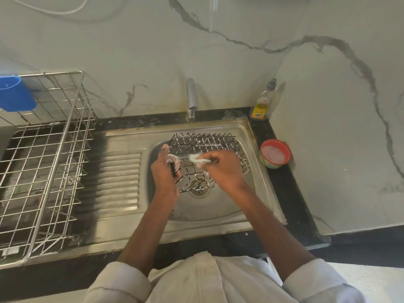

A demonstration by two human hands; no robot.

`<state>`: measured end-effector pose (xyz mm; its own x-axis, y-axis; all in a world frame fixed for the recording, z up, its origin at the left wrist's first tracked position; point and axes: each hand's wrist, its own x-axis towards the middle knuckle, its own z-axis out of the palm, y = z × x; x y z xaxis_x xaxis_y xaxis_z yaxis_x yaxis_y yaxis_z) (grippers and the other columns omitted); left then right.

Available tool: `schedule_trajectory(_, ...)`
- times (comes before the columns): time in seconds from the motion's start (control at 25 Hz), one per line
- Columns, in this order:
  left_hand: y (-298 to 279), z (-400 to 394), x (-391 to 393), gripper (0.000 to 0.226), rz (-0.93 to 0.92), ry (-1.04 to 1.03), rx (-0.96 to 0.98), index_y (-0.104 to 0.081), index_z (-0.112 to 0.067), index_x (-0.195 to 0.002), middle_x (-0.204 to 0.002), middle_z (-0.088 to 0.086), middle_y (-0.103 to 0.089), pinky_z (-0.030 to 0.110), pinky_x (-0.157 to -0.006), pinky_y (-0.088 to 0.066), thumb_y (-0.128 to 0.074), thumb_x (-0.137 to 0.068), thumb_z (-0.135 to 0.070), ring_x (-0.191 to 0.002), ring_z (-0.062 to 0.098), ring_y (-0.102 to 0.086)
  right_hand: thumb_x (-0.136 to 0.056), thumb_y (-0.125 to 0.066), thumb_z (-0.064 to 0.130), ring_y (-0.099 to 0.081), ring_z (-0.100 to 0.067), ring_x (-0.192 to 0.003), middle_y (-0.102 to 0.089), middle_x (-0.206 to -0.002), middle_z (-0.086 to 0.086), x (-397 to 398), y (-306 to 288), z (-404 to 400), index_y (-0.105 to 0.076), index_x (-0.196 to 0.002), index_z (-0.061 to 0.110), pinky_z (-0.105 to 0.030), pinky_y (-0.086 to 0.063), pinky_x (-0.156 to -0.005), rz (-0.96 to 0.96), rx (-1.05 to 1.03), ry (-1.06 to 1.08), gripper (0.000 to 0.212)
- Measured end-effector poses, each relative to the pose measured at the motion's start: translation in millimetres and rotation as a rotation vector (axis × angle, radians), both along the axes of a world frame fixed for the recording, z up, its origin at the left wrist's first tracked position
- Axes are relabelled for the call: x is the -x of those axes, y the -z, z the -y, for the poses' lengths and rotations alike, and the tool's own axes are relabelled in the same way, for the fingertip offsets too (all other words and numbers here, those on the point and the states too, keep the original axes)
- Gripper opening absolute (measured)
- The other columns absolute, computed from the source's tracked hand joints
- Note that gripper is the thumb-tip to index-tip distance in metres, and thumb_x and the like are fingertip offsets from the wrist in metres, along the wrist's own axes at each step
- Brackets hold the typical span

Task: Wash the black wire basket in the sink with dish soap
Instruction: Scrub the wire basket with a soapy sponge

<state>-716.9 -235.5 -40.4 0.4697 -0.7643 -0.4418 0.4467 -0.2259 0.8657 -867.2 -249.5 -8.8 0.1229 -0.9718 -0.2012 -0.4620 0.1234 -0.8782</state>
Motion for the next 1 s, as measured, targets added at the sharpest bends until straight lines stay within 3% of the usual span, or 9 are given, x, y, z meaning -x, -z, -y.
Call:
schedule_trajectory(0.08,2,-3,-7,0.05,-0.005,0.008,0.031,-0.081,-0.04,-0.07,-0.056,-0.007,-0.054,0.021,-0.043,-0.033,-0.051,-0.11,-0.038,-0.045,0.009,-0.041,-0.088,-0.077,0.015,-0.075,-0.012,-0.081,-0.078,-0.095,0.012,30,21,18,-0.08,-0.107,0.028,-0.025,-0.055,-0.06,-0.151,0.032,0.189,0.023)
schedule_trajectory(0.16,10,-5,-18,0.031,0.017,-0.007,0.033,-0.08,-0.028,-0.115,-0.06,-0.007,-0.055,0.02,-0.043,-0.034,-0.052,-0.109,-0.041,-0.046,0.006,-0.043,-0.089,-0.072,0.017,-0.074,-0.018,-0.09,-0.079,-0.105,0.004,64,41,27,-0.08,-0.11,0.026,-0.025,-0.044,-0.061,-0.398,-0.005,0.347,0.024)
schedule_trajectory(0.24,22,-3,-29,0.06,0.061,0.015,0.046,-0.056,-0.005,-0.146,-0.061,-0.006,-0.055,0.021,-0.042,-0.032,-0.055,-0.104,-0.048,-0.046,0.008,-0.041,-0.09,-0.07,0.019,-0.071,-0.022,-0.09,-0.078,-0.108,-0.002,78,51,33,-0.078,-0.113,0.021,-0.024,-0.04,-0.064,-0.438,-0.042,0.456,0.024)
schedule_trajectory(0.36,26,0,-41,0.073,0.203,0.085,0.12,-0.063,0.01,-0.12,-0.052,-0.005,-0.05,0.022,-0.039,-0.029,-0.059,-0.094,-0.058,-0.042,0.012,-0.035,-0.097,-0.066,0.015,-0.061,-0.007,-0.075,-0.071,-0.099,0.001,63,36,48,-0.073,-0.114,0.013,-0.017,-0.039,-0.056,-0.237,0.068,0.423,0.019)
schedule_trajectory(0.48,16,3,-42,0.048,0.315,0.217,0.261,-0.061,-0.009,-0.078,-0.046,-0.005,-0.047,0.023,-0.04,-0.029,-0.065,-0.097,-0.053,-0.038,0.013,-0.033,-0.102,-0.061,0.019,-0.064,-0.012,-0.085,-0.067,-0.106,0.005,40,8,65,-0.066,-0.119,0.017,-0.023,-0.047,-0.067,-0.131,0.174,0.237,0.017)
schedule_trajectory(0.72,8,0,-36,0.071,0.621,0.505,0.414,-0.061,0.013,-0.073,-0.047,0.022,-0.046,0.042,-0.04,-0.038,-0.074,-0.094,-0.053,-0.036,0.027,-0.038,-0.102,-0.053,0.04,-0.068,-0.023,-0.091,-0.076,-0.101,0.013,9,2,83,-0.056,-0.111,0.042,-0.041,-0.05,-0.078,-0.092,-0.033,-0.229,0.009)
schedule_trajectory(0.84,9,6,-41,0.068,0.789,0.567,0.481,-0.039,-0.009,-0.047,-0.04,0.014,-0.035,0.047,-0.037,-0.032,-0.072,-0.098,-0.041,-0.032,0.027,-0.032,-0.093,-0.058,0.041,-0.062,-0.018,-0.082,-0.077,-0.098,0.006,12,11,81,-0.063,-0.104,0.045,-0.04,-0.042,-0.073,0.028,-0.077,-0.194,0.013)
schedule_trajectory(0.92,16,9,-48,0.072,0.905,0.592,0.494,-0.038,-0.01,-0.046,-0.04,0.009,-0.037,0.05,-0.051,-0.045,-0.071,-0.1,-0.044,-0.037,0.031,-0.038,-0.092,-0.061,0.041,-0.064,-0.013,-0.082,-0.077,-0.096,0.007,14,11,73,-0.066,-0.102,0.043,-0.038,-0.044,-0.074,0.063,-0.045,-0.128,0.011)
schedule_trajectory(1.0,23,9,-55,0.067,1.099,0.581,0.427,-0.055,-0.012,-0.049,-0.048,0.001,-0.053,0.048,-0.099,-0.05,-0.066,-0.099,-0.055,-0.056,0.02,-0.058,-0.1,-0.062,0.03,-0.063,-0.004,-0.079,-0.075,-0.09,0.007,12,6,60,-0.065,-0.105,0.033,-0.032,-0.047,-0.075,0.118,-0.013,-0.06,0.007)
